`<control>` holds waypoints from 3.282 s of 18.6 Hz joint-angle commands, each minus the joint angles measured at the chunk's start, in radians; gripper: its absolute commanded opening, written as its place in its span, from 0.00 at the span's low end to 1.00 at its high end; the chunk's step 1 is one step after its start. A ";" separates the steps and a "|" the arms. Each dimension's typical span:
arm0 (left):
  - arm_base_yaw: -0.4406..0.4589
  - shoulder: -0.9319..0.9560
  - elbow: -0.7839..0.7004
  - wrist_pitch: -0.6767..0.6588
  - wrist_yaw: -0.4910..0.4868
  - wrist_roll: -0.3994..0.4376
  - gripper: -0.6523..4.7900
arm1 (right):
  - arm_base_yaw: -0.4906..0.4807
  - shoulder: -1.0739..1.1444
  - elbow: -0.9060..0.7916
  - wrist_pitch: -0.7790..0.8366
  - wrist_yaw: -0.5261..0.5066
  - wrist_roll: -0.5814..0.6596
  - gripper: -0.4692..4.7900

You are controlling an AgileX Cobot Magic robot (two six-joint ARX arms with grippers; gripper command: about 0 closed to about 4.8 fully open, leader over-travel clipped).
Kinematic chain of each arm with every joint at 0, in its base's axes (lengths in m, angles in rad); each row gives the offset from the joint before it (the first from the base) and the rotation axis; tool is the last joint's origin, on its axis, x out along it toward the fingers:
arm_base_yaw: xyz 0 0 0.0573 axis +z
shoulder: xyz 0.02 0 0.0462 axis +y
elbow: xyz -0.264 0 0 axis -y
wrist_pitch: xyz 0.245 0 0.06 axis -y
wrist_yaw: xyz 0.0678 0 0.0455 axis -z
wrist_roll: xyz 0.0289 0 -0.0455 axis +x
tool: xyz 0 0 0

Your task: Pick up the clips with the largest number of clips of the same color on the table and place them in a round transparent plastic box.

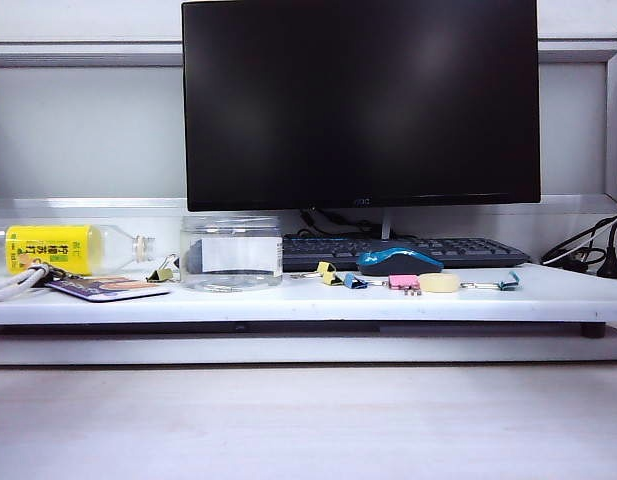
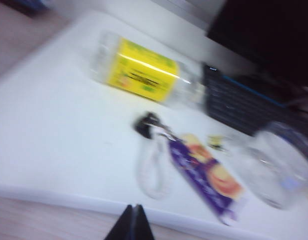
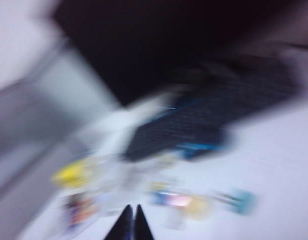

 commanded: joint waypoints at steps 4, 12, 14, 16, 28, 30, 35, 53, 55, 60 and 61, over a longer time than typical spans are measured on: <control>-0.001 -0.003 -0.002 0.015 0.274 -0.082 0.11 | 0.001 -0.002 0.178 -0.220 -0.030 -0.108 0.44; -0.001 -0.003 -0.002 0.032 0.581 -0.099 0.11 | 0.003 0.342 0.384 -0.499 -0.081 -0.222 0.54; -0.001 -0.003 -0.002 0.030 0.616 -0.099 0.11 | 0.032 0.503 0.460 -0.503 -0.085 -0.276 0.55; -0.001 -0.003 -0.002 0.013 0.623 -0.095 0.13 | 0.092 0.649 0.541 -0.483 -0.085 -0.309 0.55; -0.002 -0.003 0.000 -0.009 0.469 0.048 0.48 | 0.463 1.339 0.977 -0.416 0.069 -0.546 0.55; -0.002 -0.003 0.001 -0.017 0.460 0.092 0.79 | 0.475 1.425 1.025 -0.423 0.111 -0.574 0.55; -0.002 -0.003 0.006 -0.011 0.521 0.129 0.81 | 0.475 1.491 1.033 -0.420 0.200 -0.649 0.55; -0.647 0.008 0.026 -0.027 -0.056 0.234 0.81 | 0.488 1.596 1.119 -0.459 0.224 -0.591 0.55; -0.649 0.031 0.053 -0.040 -0.071 0.235 0.81 | 0.488 1.596 1.119 -0.458 0.224 -0.591 0.55; -0.649 0.187 0.181 -0.040 -0.069 0.251 0.81 | 0.493 1.600 1.119 -0.444 0.220 -0.591 0.55; -0.649 0.243 0.205 -0.040 -0.058 0.262 0.81 | 0.494 1.600 1.119 -0.442 0.209 -0.591 0.55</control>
